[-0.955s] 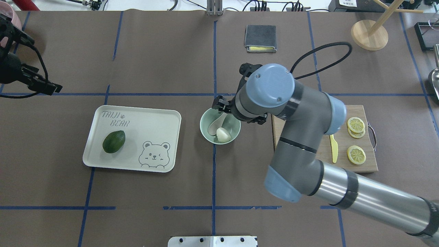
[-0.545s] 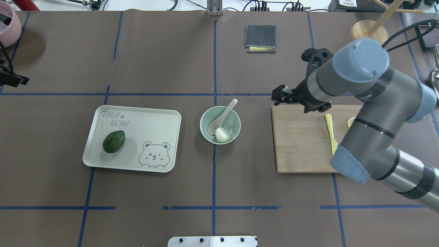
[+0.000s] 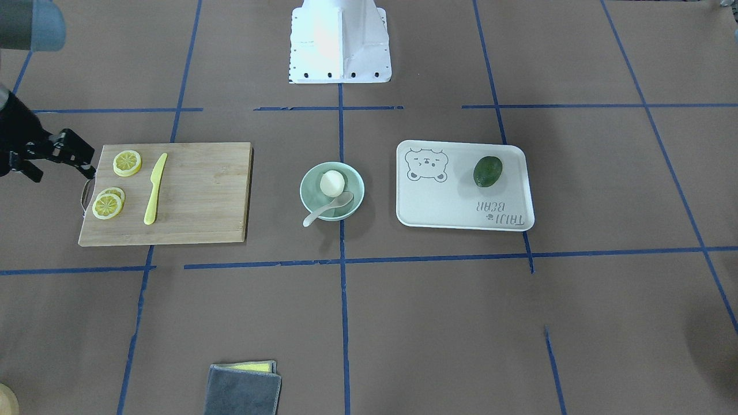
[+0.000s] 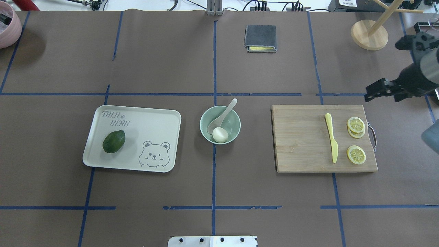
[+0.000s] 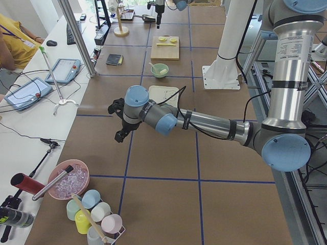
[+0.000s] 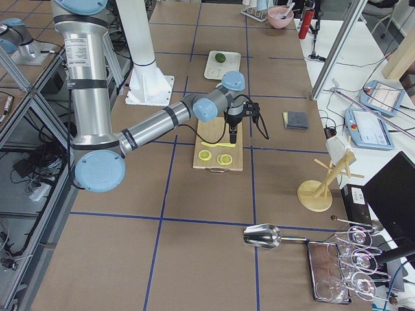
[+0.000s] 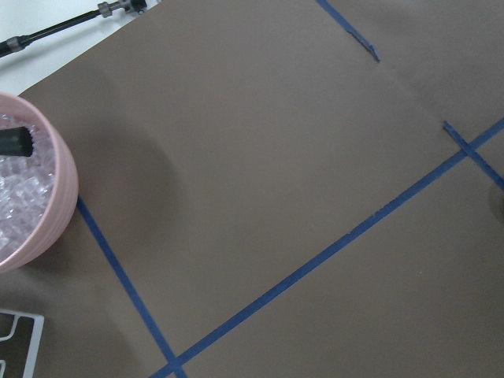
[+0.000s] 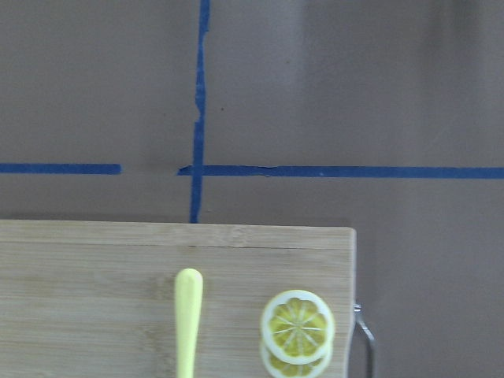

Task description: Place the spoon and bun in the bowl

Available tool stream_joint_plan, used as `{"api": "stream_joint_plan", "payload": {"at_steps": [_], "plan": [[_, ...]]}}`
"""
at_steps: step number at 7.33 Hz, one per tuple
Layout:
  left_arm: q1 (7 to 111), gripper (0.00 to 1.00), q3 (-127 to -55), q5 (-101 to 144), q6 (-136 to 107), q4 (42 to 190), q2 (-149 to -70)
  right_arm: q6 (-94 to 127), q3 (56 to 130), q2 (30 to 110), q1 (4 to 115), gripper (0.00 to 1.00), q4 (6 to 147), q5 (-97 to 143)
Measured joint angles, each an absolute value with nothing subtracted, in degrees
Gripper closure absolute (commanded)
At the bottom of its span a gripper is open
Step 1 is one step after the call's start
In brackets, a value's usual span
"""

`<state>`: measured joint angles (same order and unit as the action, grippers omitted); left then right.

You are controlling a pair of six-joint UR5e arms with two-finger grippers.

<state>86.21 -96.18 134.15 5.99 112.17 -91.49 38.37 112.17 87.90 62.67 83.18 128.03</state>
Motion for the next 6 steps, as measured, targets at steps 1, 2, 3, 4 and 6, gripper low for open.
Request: {"api": "stream_joint_plan", "payload": {"at_steps": [1, 2, 3, 4, 6], "plan": [[87.1, 0.00, -95.0, 134.2, 2.2, 112.1, -91.4, 30.5, 110.6, 90.4, 66.9, 0.00, 83.2, 131.2], [87.2, 0.00, -94.6, 134.0, -0.2, 112.0, -91.0, 23.8, 109.3, 92.4, 70.9, 0.00, 83.4, 133.2], [87.1, 0.00, -94.1, 133.7, -1.1, 111.8, -91.0, 19.6, 108.3, 93.8, 74.9, 0.00, 83.8, 134.1], [87.1, 0.00, -93.9, 133.7, -1.3, 111.5, -89.9, 17.3, 107.5, 94.9, 78.8, 0.00, 84.3, 134.9], [87.1, 0.00, -95.6, 133.9, -1.4, 110.7, -85.3, 11.9, 106.7, 96.6, 84.4, 0.00, 86.5, 136.7]]}}
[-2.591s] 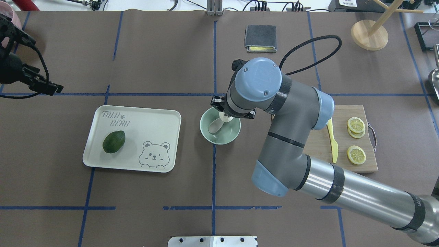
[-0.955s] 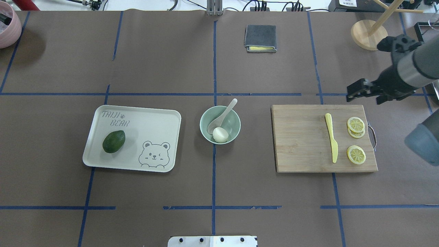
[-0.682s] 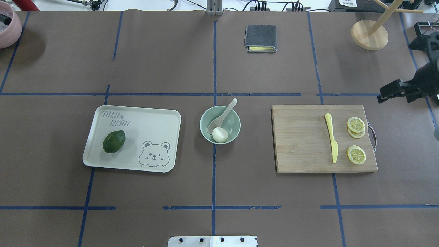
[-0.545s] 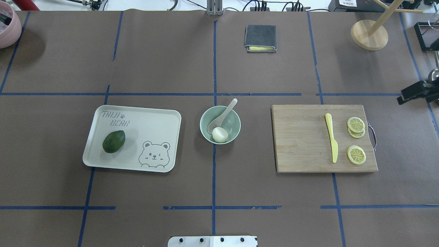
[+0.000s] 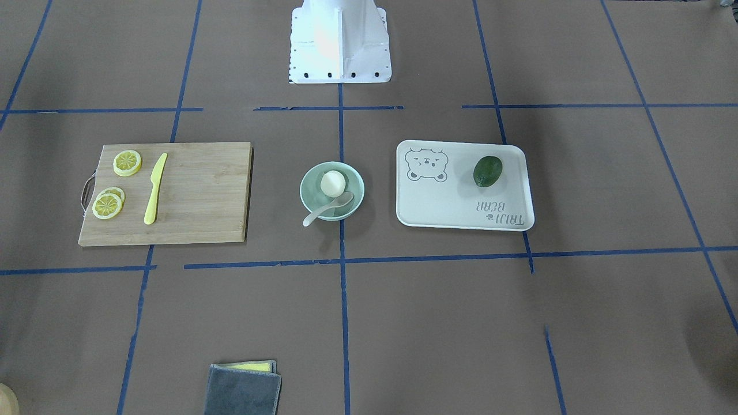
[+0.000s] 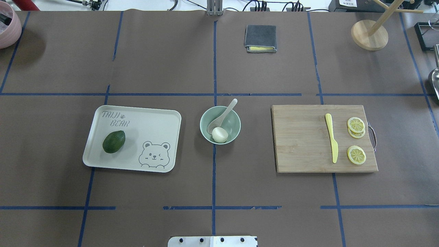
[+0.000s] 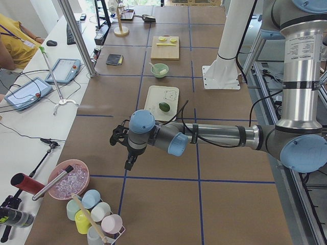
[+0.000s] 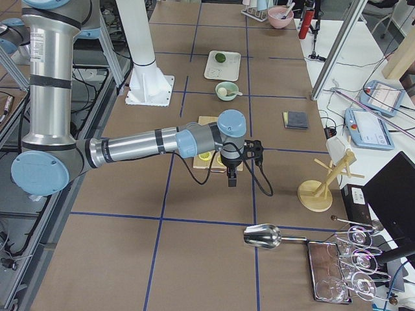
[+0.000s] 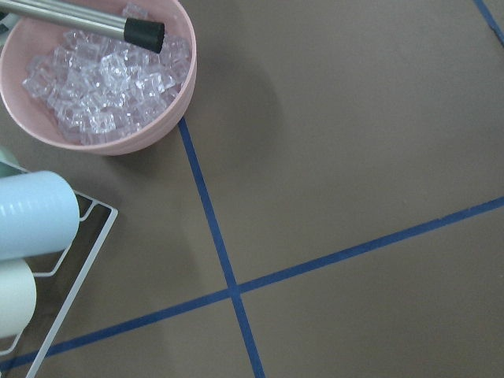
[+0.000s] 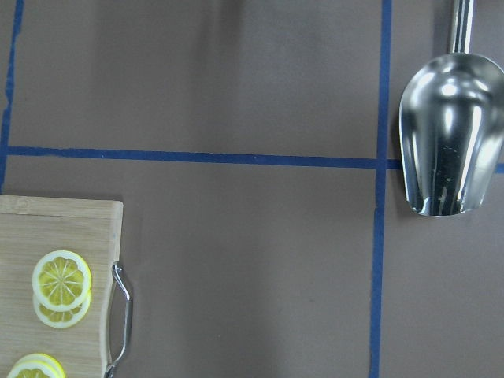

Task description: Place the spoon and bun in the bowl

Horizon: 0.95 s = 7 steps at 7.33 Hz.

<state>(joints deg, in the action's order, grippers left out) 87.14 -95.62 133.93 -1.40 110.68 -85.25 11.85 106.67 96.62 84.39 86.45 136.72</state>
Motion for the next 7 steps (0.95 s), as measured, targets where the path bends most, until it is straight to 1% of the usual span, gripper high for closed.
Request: {"api": "stream_joint_plan", "payload": {"at_steps": [1, 4, 5, 7], "plan": [[87.1, 0.00, -97.3, 134.0, -1.4, 108.3, -84.1, 9.8, 106.6, 97.0, 85.7, 0.00, 87.7, 136.9], [87.3, 0.00, -102.3, 134.0, -0.1, 90.9, -88.7, 8.5, 106.2, 96.7, 86.6, 0.00, 88.5, 136.3], [87.5, 0.00, -102.5, 133.9, 2.0, 85.7, -89.1, 8.5, 106.1, 96.6, 86.6, 0.00, 88.5, 136.3], [87.8, 0.00, -99.0, 133.9, 4.2, 83.2, -87.5, 8.5, 105.9, 96.5, 86.7, 0.00, 88.5, 136.2]]}}
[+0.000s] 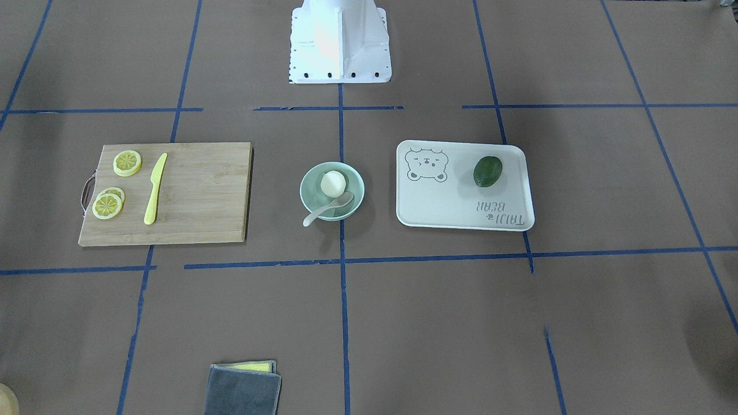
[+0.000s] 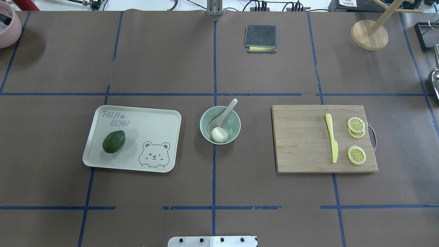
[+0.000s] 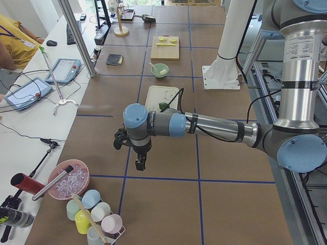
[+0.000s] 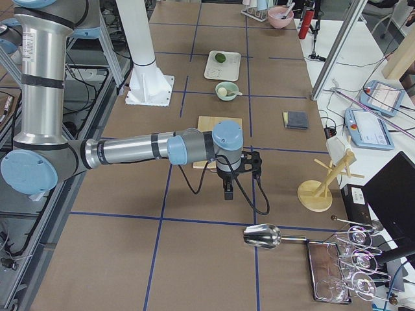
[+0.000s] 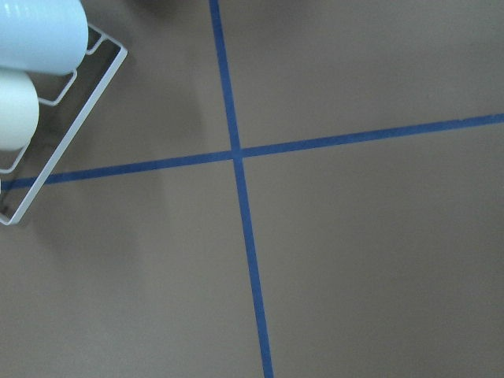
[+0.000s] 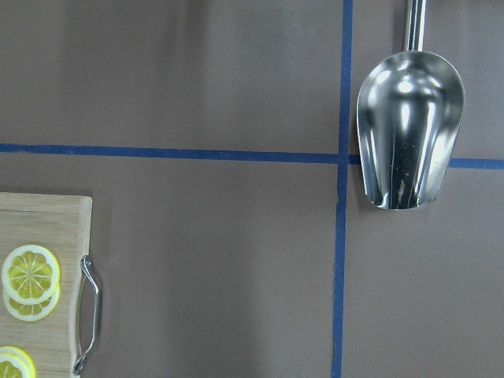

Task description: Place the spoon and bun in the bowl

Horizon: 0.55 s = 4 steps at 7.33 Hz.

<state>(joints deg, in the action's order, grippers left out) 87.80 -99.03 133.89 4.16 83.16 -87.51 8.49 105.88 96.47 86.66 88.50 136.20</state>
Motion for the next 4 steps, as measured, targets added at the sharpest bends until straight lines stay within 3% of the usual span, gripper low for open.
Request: {"api": "stream_joint_plan", "payload": {"at_steps": [4], "plan": [[87.8, 0.00, -99.9, 134.9, 4.4, 85.3, -86.7, 8.6, 105.7, 96.4, 86.7, 0.00, 88.4, 136.5]]}}
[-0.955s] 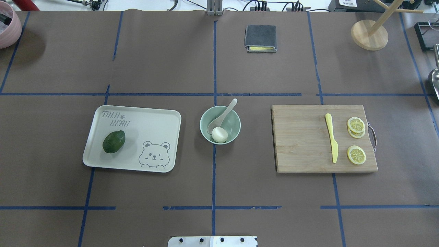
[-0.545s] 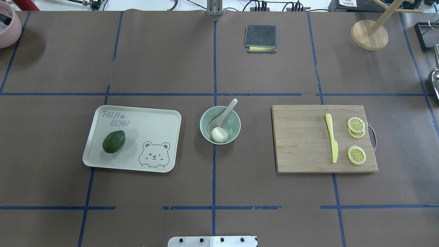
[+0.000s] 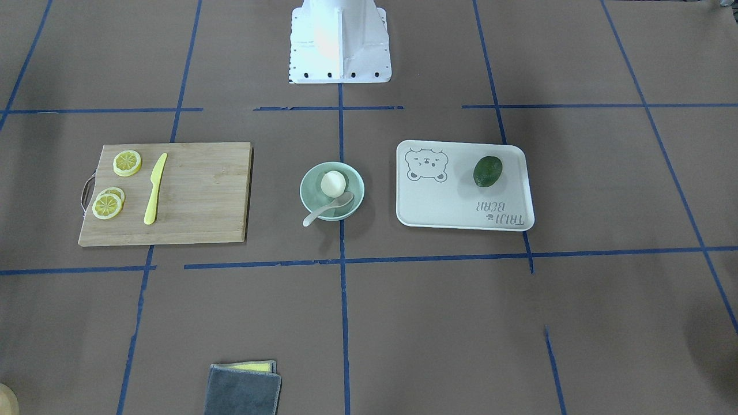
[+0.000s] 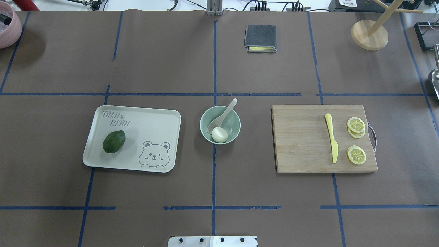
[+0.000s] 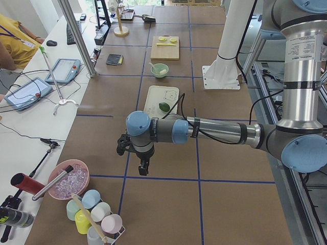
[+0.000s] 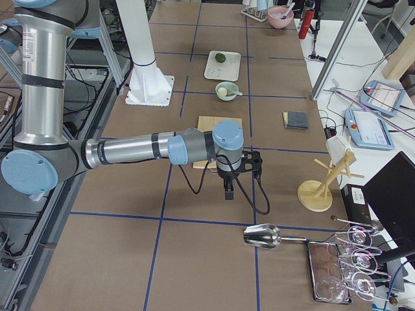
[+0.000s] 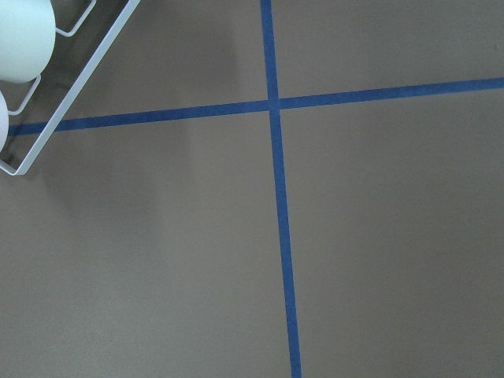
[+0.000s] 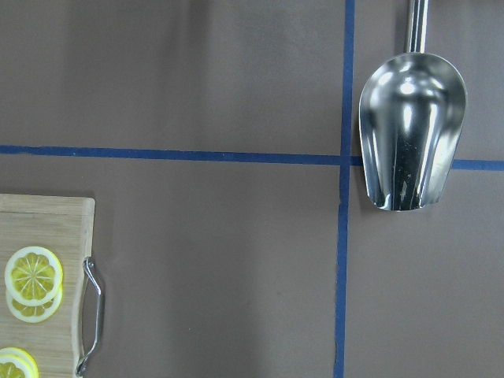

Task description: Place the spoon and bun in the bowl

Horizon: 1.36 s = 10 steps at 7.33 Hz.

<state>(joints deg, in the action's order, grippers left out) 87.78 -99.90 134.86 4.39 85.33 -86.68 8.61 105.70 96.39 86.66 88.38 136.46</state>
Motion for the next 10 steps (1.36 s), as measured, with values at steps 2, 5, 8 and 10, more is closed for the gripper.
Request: {"api": "stream_joint_plan", "payload": {"at_steps": [2, 5, 8, 10], "plan": [[87.8, 0.00, -100.4, 135.2, 4.3, 85.4, -87.8, 8.7, 105.2, 96.6, 86.7, 0.00, 88.1, 136.7], [87.9, 0.00, -99.8, 135.2, 4.6, 85.1, -89.8, 7.9, 105.1, 97.4, 86.7, 0.00, 88.1, 136.6], [87.8, 0.00, -99.4, 135.3, 4.9, 85.5, -89.8, 0.9, 102.5, 97.5, 86.7, 0.00, 88.5, 136.6], [87.8, 0.00, -99.1, 135.3, 4.9, 85.5, -89.8, -0.2, 101.7, 97.3, 87.0, 0.00, 89.6, 136.6]]}}
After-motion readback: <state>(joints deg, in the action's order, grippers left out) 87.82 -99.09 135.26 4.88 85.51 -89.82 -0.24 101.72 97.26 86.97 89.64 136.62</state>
